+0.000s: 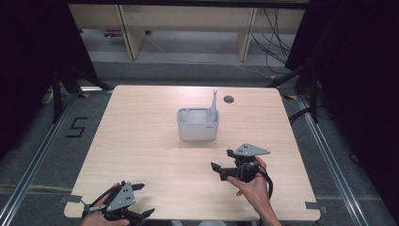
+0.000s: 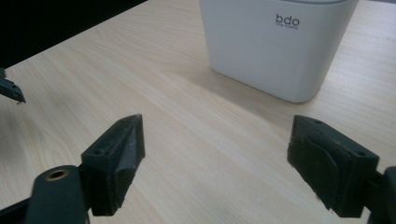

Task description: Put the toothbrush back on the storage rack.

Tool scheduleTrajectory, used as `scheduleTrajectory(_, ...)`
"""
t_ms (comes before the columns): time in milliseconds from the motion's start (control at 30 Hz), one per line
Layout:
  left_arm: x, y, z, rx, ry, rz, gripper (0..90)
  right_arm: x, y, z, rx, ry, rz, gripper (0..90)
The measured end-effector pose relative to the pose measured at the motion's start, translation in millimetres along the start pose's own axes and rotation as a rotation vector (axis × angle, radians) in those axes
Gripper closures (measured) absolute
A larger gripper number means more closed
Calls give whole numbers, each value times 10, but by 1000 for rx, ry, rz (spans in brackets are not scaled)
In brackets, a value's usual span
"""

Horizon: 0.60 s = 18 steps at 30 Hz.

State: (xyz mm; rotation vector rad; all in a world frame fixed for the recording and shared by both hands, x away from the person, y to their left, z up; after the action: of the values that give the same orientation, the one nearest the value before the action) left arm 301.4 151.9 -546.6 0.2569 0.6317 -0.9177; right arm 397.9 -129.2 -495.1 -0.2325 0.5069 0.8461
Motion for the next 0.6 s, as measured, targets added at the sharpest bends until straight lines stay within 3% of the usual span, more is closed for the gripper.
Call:
scheduleTrajectory(67, 2, -3, -3, -7, 1, 1, 147, -12, -5, -20, -4, 10, -15, 182)
scheduleTrajectory(200, -5, -4, -5, 2, 10, -8, 147, 3, -4, -84, 8, -4, 2, 164)
scheduleTrajectory(233, 0, 0, -1, 2, 1, 1, 147, -23, 29, -104, 53, 9, 4, 162)
scheduleTrajectory(267, 0, -1, 0, 1, 1, 0, 147, -26, -7, -113, 17, 1, -15, 162)
scheduleTrajectory(300, 0, -1, 0, 1, 1, 1, 147, -22, -1, -120, 19, -1, -7, 161)
scheduleTrajectory(367, -3, -2, -4, 1, 8, -2, 147, -39, 44, -155, 66, 19, 1, 160)
scheduleTrajectory(400, -4, -4, -5, 2, 9, -8, 147, -21, 29, -158, 35, 2, 7, 160)
scheduleTrajectory(600, -4, -3, -6, 1, 10, -8, 147, -63, 99, -195, 51, 9, 13, 160)
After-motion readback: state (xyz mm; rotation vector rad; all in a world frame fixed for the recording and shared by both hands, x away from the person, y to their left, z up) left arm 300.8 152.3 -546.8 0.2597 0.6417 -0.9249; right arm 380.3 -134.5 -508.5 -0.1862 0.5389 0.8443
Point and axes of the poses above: each handheld gripper's, and its own axes: x roughly forward along the jaws, z roughly out of its top, y roughly to its left, the point moved 8 cm from there along x, roughly forward along the jaws, and after that the axes turned 11 degrees about -x, right-handed, at the moved point
